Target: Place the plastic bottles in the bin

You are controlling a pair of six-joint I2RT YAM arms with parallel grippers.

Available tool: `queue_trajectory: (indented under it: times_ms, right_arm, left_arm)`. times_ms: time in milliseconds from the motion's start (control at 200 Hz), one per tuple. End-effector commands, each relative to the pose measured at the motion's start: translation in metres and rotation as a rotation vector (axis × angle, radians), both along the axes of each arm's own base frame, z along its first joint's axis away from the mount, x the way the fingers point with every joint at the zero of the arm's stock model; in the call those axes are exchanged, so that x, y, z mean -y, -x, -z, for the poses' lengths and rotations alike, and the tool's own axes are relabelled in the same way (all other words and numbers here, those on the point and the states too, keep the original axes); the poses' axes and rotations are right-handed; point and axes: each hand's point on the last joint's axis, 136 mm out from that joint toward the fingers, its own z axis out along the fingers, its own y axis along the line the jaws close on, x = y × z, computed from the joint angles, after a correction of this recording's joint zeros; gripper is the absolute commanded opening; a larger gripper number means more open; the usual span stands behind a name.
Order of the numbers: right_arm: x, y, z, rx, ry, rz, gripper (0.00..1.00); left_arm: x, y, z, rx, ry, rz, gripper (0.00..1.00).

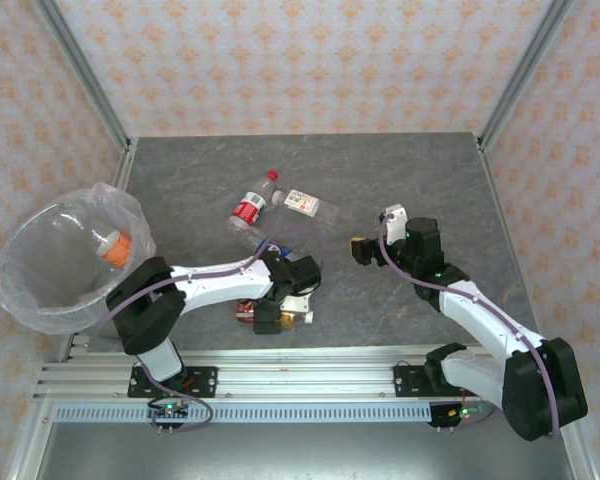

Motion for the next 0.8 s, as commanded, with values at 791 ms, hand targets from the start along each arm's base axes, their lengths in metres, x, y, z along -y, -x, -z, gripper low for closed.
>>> queue_trajectory:
  times_ms: [791]
  right_arm:
    - [0.003,-0.001,-0.011,0.058,-0.009,0.016,0.99]
  left_arm:
    - [0.026,-0.006,0.009,0.033,0.177,-0.062,0.62]
